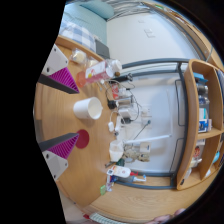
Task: Pour water
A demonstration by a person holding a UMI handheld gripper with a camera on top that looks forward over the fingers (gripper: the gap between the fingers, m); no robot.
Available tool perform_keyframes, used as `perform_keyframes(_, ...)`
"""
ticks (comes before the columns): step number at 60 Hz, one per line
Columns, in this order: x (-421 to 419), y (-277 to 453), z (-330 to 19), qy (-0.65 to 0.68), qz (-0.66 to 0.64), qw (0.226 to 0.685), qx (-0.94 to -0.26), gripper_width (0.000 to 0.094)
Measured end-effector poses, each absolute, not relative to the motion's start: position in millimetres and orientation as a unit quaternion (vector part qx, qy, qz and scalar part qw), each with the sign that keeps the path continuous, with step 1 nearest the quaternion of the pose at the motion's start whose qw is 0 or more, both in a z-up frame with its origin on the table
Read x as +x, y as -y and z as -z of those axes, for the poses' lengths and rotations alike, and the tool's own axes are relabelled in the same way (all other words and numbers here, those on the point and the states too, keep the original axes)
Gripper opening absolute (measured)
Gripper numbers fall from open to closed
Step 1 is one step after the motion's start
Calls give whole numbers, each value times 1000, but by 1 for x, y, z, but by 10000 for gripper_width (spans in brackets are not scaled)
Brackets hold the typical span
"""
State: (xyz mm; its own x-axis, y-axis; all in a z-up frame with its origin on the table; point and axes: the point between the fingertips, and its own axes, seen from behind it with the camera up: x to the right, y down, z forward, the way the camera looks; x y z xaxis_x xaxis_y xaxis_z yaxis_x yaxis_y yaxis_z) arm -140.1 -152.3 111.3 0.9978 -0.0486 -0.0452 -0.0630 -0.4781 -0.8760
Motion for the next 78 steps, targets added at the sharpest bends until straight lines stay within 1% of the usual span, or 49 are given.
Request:
perform_keyframes(9,-221,141,-92,-9,-34,510,-859,821)
perform_keyframes(15,-260,118,-90,10,-43,521,-853,828)
perform_keyframes(22,-290,83,-95,21,-48,539,-841,830)
perform_keyframes(36,-291,26,-102,6,-23,569,-822,825)
perform_keyframes(44,-289,6,-93,1,-24,573,-819,821)
perform_keyframes(48,-283,-3,-87,-6,-13,573,-819,772)
perform_keyframes(50,-281,-5,-83,-1,-1,576,-817,703)
perform_keyframes(51,-282,-8,-83,4,2,581,-814,638)
perform_keyframes(62,-286,-12,-84,7,-13,592,-806,507)
perform_keyframes(68,-287,-12,-87,4,-34,598,-801,475)
perform_keyframes(75,-281,-12,-87,-8,-46,591,-805,476)
perform_keyframes(78,-282,-10,-96,-23,-65,594,-802,476)
